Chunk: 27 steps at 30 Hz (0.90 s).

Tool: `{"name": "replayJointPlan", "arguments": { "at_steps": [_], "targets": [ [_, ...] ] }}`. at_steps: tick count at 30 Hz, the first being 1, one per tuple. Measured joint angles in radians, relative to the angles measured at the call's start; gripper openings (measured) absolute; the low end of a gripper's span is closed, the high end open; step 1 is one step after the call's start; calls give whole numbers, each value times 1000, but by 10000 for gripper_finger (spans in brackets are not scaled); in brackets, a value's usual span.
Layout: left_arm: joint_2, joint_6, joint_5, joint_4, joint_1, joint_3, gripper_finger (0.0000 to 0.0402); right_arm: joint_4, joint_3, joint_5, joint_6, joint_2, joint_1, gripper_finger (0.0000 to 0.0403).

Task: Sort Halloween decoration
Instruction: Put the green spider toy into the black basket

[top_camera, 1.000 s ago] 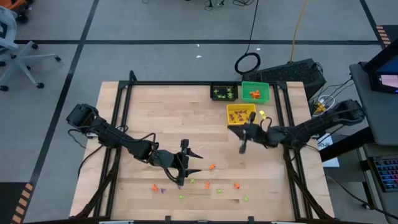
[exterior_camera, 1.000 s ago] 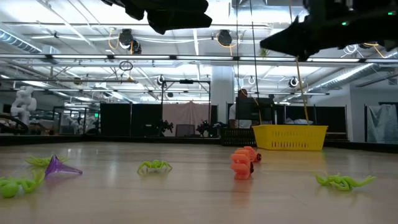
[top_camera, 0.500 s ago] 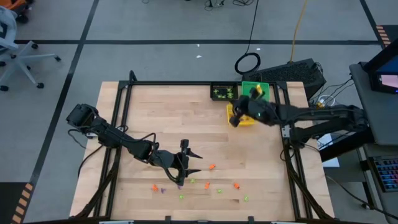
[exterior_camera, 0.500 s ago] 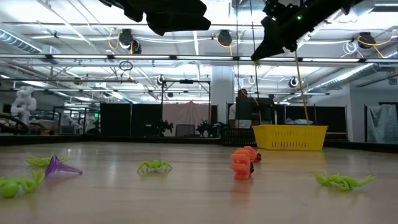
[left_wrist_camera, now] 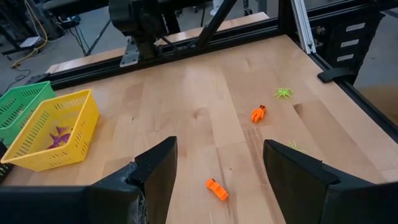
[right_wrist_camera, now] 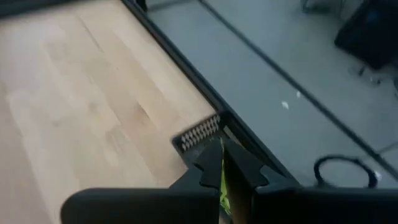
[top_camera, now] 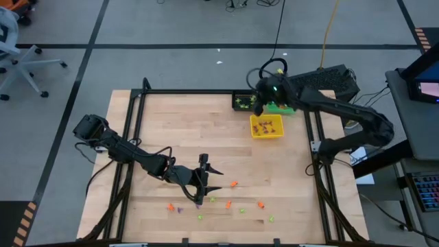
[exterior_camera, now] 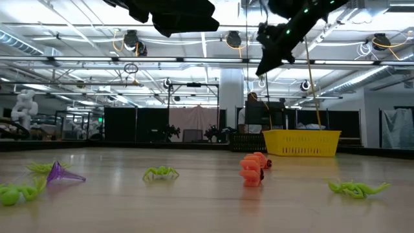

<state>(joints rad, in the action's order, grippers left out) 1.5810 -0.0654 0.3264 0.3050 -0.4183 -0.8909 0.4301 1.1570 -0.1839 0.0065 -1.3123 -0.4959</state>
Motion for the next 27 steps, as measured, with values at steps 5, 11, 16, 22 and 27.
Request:
{"name": "replayJointPlan", "arguments": {
  "at_steps": [5,11,16,22,27],
  "targets": [
    [0,-1,0,0,0,0,238,125,116,58,-33,-144,-86,0],
    [0,-2,0,0,0,0,238,263,263,136,-60,-310,-152,0],
    [0,-23,0,0,0,0,238,343,363,138,-73,-420,-180,0],
    [0,-26,0,0,0,0,238,403,435,138,-72,-525,-210,0],
    [0,-25,0,0,0,0,238,411,439,138,-72,-582,-218,0]
  ]
}}
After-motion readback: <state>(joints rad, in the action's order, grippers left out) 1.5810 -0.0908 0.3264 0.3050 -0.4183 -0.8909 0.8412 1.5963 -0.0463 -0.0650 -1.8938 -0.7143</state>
